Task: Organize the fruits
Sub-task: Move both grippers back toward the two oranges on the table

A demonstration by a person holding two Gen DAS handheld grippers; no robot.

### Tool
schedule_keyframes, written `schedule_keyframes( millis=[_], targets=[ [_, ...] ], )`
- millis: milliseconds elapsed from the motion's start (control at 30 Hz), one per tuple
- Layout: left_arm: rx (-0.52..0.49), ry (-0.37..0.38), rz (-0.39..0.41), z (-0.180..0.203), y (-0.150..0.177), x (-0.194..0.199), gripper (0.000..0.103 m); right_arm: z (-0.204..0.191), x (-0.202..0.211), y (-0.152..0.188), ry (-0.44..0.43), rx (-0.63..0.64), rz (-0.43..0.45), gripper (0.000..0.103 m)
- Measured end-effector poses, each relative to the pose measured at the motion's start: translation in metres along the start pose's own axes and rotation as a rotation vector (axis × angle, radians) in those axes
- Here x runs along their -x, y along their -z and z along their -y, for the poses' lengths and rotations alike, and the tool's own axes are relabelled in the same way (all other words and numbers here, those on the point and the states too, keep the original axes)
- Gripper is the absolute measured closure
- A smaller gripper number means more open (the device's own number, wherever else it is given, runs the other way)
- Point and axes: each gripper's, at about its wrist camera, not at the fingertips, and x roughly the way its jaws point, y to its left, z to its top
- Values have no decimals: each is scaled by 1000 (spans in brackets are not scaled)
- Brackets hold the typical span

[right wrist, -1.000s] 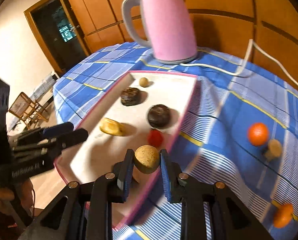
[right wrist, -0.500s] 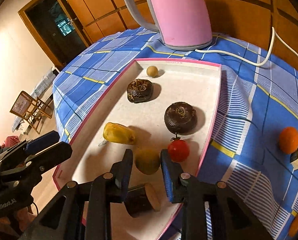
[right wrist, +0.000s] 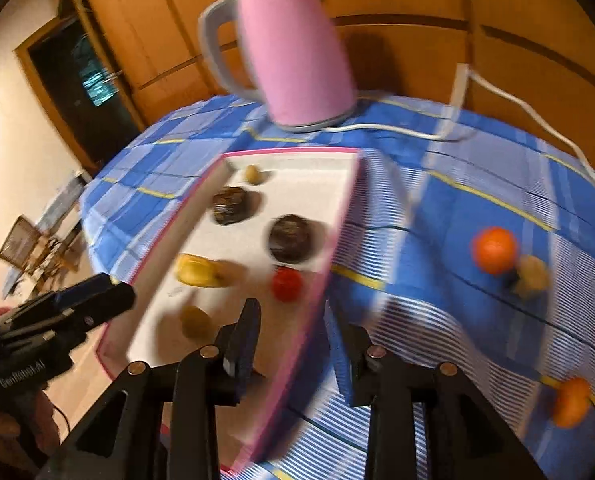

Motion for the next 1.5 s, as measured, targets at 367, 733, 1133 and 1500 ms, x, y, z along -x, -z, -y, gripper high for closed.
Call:
schedule_keyframes(
  millis=[367,733,1133,1500],
  targets=[
    [-165,85,-20,68,-6,-10,47,75,63,36,198,-143,67,68],
    [-275,134,-40,115,-1,-17,47,113,96,60,309,-230,110,68],
    [-340,168,-99,143,11,-33,47,120,103,71,391,-251,132,65],
    [-320,245,-158,173,-24,-66,64,128,111,75,410,-263,150,65]
  ],
)
